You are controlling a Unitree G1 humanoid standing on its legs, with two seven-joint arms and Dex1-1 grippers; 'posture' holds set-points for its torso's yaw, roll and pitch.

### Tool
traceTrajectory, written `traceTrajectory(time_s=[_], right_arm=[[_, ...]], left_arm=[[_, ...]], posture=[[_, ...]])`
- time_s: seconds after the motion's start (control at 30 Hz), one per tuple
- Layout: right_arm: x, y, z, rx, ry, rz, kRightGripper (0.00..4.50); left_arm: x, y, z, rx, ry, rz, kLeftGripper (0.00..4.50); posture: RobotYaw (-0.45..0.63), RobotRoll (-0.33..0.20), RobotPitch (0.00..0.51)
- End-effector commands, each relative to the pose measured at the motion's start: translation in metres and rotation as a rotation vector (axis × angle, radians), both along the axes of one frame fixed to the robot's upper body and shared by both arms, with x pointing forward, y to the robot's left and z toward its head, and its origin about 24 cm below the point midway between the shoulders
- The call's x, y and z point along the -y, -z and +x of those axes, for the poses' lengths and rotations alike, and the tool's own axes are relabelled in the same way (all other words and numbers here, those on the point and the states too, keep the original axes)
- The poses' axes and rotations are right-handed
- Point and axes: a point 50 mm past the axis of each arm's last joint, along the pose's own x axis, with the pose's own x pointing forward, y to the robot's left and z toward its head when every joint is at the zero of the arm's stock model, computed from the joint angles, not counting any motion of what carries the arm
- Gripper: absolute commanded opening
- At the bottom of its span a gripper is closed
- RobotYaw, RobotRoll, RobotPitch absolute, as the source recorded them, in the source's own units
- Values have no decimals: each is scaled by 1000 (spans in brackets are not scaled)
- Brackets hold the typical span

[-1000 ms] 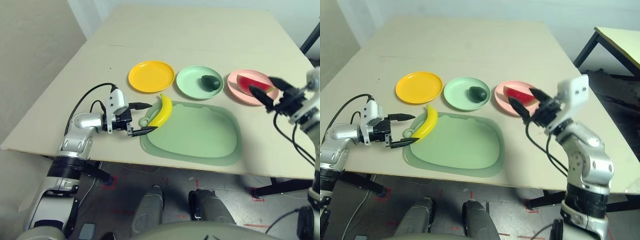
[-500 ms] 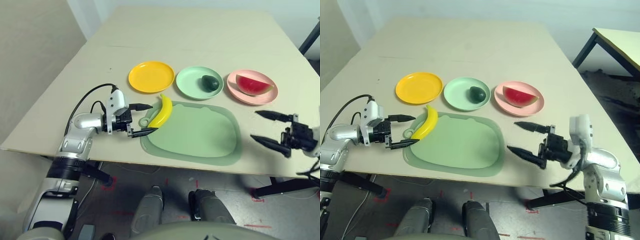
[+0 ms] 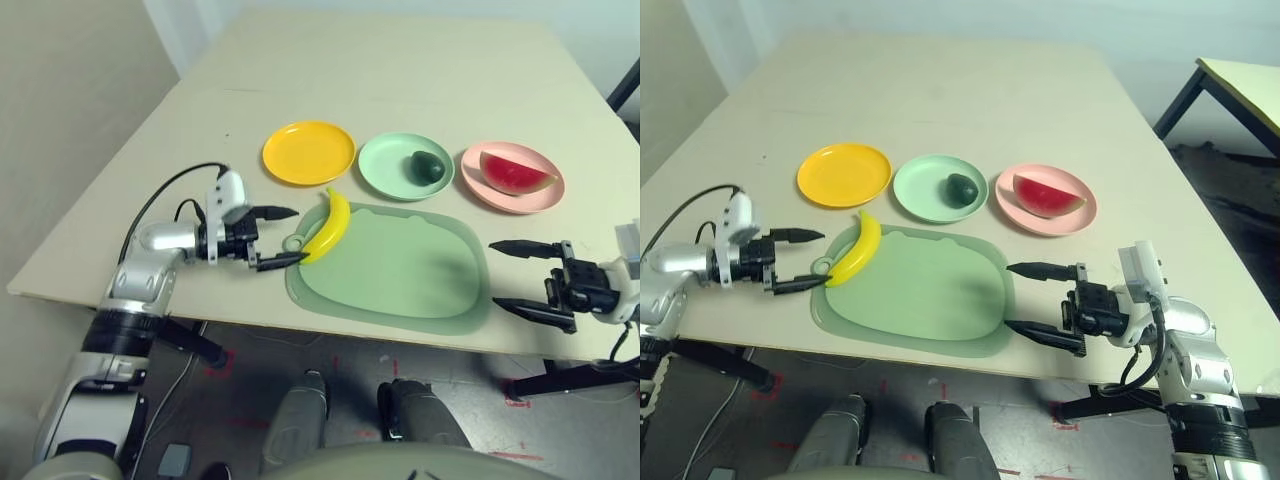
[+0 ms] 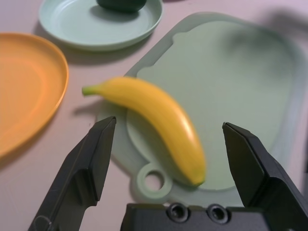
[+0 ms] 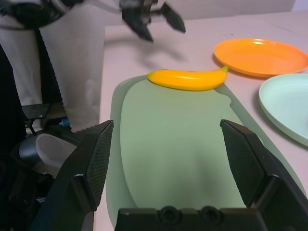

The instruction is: Place the fruits into color-matched plates.

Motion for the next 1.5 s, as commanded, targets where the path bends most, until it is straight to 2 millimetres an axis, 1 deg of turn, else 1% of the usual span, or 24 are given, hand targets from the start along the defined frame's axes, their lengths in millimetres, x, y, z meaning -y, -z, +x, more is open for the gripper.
traceTrajectory(time_s=[0.03, 0.07, 0.13, 0.2, 0.3, 0.4, 0.53, 0.57, 0.63, 0.67, 0.73, 0.77, 0.87, 0.93, 1.0, 1.13, 1.27, 1.4, 1.5], right_arm=[[-5, 1, -5, 0, -10, 12, 4459], [-6, 1, -5, 2, -12, 16, 4459], [-9, 2, -5, 18, -23, 18, 4459], [-14, 2, -5, 29, -33, 29, 4459], [-20, 2, -5, 36, -41, 43, 4459], [-22, 1, -4, 41, -38, 52, 4459], [-24, 1, -2, 48, -42, 56, 4459], [-24, 1, -2, 50, -40, 56, 4459], [-23, 0, 0, 54, -40, 57, 4459], [-22, -1, 0, 52, -43, 54, 4459], [-22, 0, 0, 48, -53, 44, 4459], [-22, 0, 0, 47, -58, 41, 4459], [-21, 0, 0, 46, -69, 40, 4459], [-21, 0, 1, 34, -72, 50, 4459], [-20, -1, 2, 10, -62, 82, 4459], [-19, -2, 2, -16, -57, 89, 4459], [-17, -5, 4, -16, -26, 95, 4459], [-13, -9, 5, -9, -8, 77, 4459], [-11, -10, 5, -8, -7, 65, 4459]], left_arm=[[15, -3, -10, -211, -16, 59, 4500], [17, -6, -13, -264, -36, 77, 4500], [23, -13, -20, -333, -12, 82, 4500], [26, -20, -22, -419, -44, 61, 4500], [30, -35, -18, -445, -116, 55, 4500], [29, -50, -8, -492, -218, 38, 4500], [28, -60, -4, -442, -251, 74, 4500], [26, -60, -3, -369, -238, 113, 4500], [23, -64, 3, -89, -116, 239, 4500], [21, -66, 6, 89, 13, 348, 4500], [18, -64, 5, 331, 316, 574, 4500], [17, -61, 5, 394, 442, 650, 4500], [20, -54, 11, 531, 745, 743, 4500], [25, -46, 16, 605, 903, 776, 4500], [31, -39, 21, 653, 1003, 777, 4500], [37, -24, 33, 743, 1214, 900, 4500], [54, -24, 42, 792, 1298, 936, 4500], [64, -20, 45, 809, 1361, 976, 4500], [71, -18, 47, 827, 1374, 980, 4500]], posture=[[-35, 0, 157], [-46, 0, 157], [-53, 0, 157], [-59, 0, 154], [-58, 0, 149], [-60, 0, 147], [-65, 0, 142], [-65, 0, 142], [-64, 0, 141], [-61, 0, 135], [-61, 0, 134], [-61, 0, 134], [-74, 0, 136], [-81, 0, 136], [-91, 0, 138], [-107, 0, 139], [-125, 0, 144], [-156, 0, 147], [-170, 0, 148]])
